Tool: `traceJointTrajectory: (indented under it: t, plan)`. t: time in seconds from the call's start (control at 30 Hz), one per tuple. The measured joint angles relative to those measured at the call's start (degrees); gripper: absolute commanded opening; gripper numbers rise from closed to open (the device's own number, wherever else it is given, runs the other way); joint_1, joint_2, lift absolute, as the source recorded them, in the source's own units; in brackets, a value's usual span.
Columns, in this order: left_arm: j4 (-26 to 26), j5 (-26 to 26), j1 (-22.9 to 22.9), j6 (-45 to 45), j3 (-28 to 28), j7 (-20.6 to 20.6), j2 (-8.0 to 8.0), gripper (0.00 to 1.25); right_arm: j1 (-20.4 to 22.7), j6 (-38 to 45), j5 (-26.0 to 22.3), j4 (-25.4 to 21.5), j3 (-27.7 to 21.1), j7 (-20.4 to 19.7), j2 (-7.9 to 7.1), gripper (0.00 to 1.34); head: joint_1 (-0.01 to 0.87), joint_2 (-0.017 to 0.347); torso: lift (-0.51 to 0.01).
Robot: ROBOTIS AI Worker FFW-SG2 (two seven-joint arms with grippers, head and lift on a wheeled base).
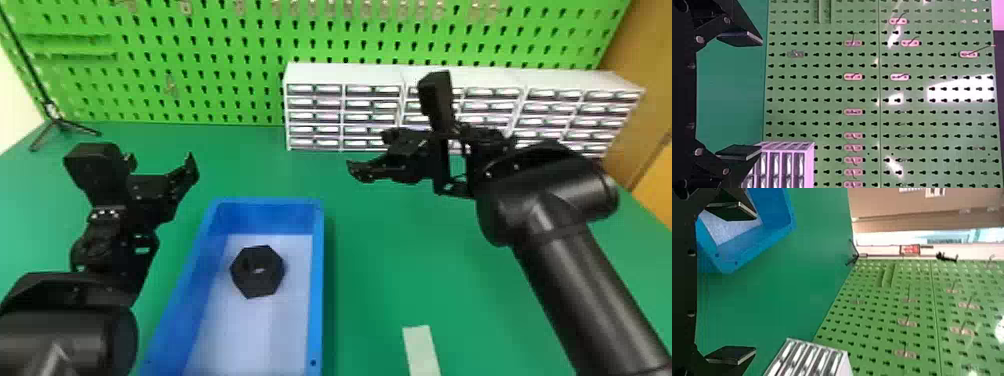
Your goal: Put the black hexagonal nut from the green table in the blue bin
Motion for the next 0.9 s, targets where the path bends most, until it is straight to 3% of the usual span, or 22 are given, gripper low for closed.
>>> traceJointTrajectory:
  t: [0.33,0.9]
  plan:
    - [-0.15,0.07,0.11,-0.03,0.10,0.00,0.00,0.95,4.48,-1.63,-0.91,-0.66,-6.05,-7.32,2.10,1.23,0.683,0.028,-0.096]
    - [-0.18,0.02,-0.07,-0.09,-0.17,0.04,-0.09,0.95,13.54,-10.99,-5.66,-4.19,-11.14,-22.96,4.73,1.23,0.683,0.028,-0.096]
